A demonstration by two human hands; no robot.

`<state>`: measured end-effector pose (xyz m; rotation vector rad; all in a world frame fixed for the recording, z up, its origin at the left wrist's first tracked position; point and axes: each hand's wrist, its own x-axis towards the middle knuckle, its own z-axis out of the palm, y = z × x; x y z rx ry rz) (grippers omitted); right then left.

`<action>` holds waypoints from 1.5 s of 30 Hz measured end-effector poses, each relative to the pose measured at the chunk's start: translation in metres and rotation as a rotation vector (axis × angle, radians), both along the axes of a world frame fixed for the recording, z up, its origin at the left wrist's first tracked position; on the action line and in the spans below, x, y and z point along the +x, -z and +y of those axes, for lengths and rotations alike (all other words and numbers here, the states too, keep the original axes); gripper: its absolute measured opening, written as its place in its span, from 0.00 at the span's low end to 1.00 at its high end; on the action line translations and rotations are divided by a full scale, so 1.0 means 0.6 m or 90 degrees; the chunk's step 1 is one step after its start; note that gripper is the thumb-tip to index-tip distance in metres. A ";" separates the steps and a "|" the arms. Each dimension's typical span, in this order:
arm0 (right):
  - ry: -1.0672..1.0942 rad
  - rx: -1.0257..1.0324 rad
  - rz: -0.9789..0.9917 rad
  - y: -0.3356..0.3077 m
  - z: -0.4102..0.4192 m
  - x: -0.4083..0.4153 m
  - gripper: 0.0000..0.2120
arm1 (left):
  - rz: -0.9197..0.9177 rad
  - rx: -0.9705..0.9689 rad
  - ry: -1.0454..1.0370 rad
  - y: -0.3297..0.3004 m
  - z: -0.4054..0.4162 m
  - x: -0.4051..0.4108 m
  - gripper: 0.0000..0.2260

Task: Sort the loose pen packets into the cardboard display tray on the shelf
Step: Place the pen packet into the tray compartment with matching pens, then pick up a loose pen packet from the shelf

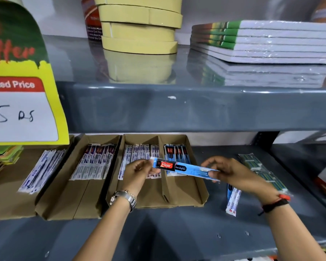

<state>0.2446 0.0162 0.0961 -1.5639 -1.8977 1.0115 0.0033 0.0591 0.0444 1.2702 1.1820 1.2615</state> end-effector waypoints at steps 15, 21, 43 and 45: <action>0.447 0.018 0.108 0.107 0.136 -0.100 0.08 | 0.761 0.116 0.078 0.188 -0.017 0.000 0.32; 0.397 0.000 -0.082 0.109 0.146 -0.110 0.11 | 0.780 0.125 0.082 0.197 -0.011 -0.002 0.27; 0.639 0.020 -0.179 0.150 0.004 0.087 0.12 | 0.779 0.142 0.067 0.198 -0.012 -0.003 0.26; 0.563 0.114 -0.155 0.116 0.009 0.085 0.08 | 0.707 0.102 0.091 0.181 -0.011 -0.006 0.26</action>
